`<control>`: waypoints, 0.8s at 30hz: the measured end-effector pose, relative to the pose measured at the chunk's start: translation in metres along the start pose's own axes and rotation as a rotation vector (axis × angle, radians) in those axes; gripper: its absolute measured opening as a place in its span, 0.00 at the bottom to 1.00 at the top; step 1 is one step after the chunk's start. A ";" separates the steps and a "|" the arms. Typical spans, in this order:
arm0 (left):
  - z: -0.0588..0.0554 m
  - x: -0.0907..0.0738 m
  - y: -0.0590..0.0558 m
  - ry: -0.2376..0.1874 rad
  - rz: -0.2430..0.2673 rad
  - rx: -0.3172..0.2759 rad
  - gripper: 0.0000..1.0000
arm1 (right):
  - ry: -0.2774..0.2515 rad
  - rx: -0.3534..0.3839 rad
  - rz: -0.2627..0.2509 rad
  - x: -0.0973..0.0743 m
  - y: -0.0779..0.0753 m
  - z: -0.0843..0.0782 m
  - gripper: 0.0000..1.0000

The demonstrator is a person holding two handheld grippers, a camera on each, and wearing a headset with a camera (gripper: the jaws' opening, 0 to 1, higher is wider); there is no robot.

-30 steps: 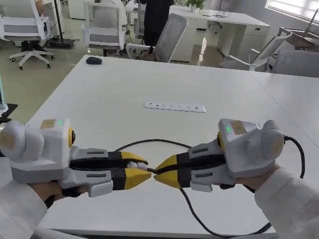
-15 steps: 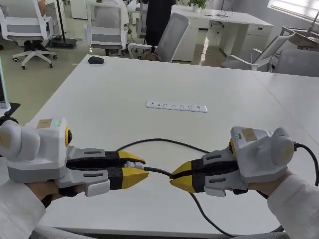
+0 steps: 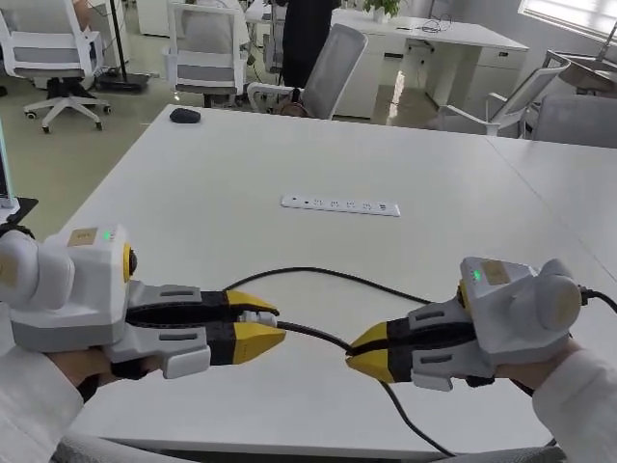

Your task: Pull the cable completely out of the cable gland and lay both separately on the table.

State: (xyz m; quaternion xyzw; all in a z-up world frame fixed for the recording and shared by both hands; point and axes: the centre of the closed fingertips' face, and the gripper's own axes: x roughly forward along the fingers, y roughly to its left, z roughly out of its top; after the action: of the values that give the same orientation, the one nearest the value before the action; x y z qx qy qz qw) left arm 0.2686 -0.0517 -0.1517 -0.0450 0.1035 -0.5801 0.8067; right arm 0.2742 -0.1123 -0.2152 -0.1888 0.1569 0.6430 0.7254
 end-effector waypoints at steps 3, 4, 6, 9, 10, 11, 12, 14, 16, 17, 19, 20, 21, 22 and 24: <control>0.001 0.001 -0.001 -0.001 -0.002 0.000 0.17 | 0.000 -0.002 -0.005 -0.001 0.000 0.000 0.03; 0.002 0.002 -0.001 0.000 -0.002 0.003 0.17 | 0.000 -0.003 -0.007 -0.002 0.000 0.001 0.03; 0.002 0.002 -0.002 0.001 -0.004 0.005 0.17 | -0.002 -0.002 -0.009 -0.003 0.001 0.000 0.03; 0.004 0.003 -0.003 -0.001 -0.008 0.008 0.17 | -0.004 0.000 -0.009 -0.004 0.001 0.001 0.03; 0.005 0.004 -0.004 -0.004 -0.008 0.007 0.17 | -0.003 0.008 -0.007 -0.004 0.002 0.000 0.03; 0.005 0.004 -0.004 -0.008 -0.009 0.006 0.17 | -0.001 0.024 -0.002 -0.004 0.003 0.000 0.04; 0.006 0.004 -0.004 -0.010 -0.010 0.005 0.17 | 0.001 0.023 -0.004 -0.004 0.003 0.001 0.04; 0.007 0.005 -0.005 -0.017 -0.008 0.001 0.17 | -0.015 0.019 -0.008 -0.005 0.004 0.006 0.07; 0.006 0.006 -0.005 -0.014 -0.008 0.001 0.17 | -0.044 0.030 -0.007 -0.005 0.005 0.015 0.13; 0.005 0.006 -0.006 -0.013 -0.009 -0.001 0.17 | -0.050 0.029 -0.007 -0.004 0.005 0.018 0.15; 0.005 0.008 -0.007 -0.012 -0.014 -0.001 0.17 | -0.065 0.012 -0.006 -0.004 0.007 0.027 0.17; 0.005 0.008 -0.008 -0.011 -0.015 0.000 0.17 | -0.070 0.007 -0.005 -0.004 0.008 0.030 0.17; 0.005 0.009 -0.009 -0.011 -0.017 0.000 0.17 | -0.075 0.002 -0.005 -0.004 0.009 0.033 0.16; 0.005 0.010 -0.010 -0.009 -0.020 0.000 0.17 | -0.079 -0.009 -0.005 -0.003 0.011 0.038 0.16; 0.004 0.012 -0.012 -0.005 -0.025 0.001 0.17 | -0.080 -0.031 -0.006 -0.002 0.013 0.044 0.15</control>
State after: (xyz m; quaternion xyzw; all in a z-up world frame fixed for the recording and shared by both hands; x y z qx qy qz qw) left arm 0.2622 -0.0673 -0.1465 -0.0473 0.1006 -0.5901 0.7996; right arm 0.2607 -0.0921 -0.1764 -0.1748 0.1173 0.6502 0.7300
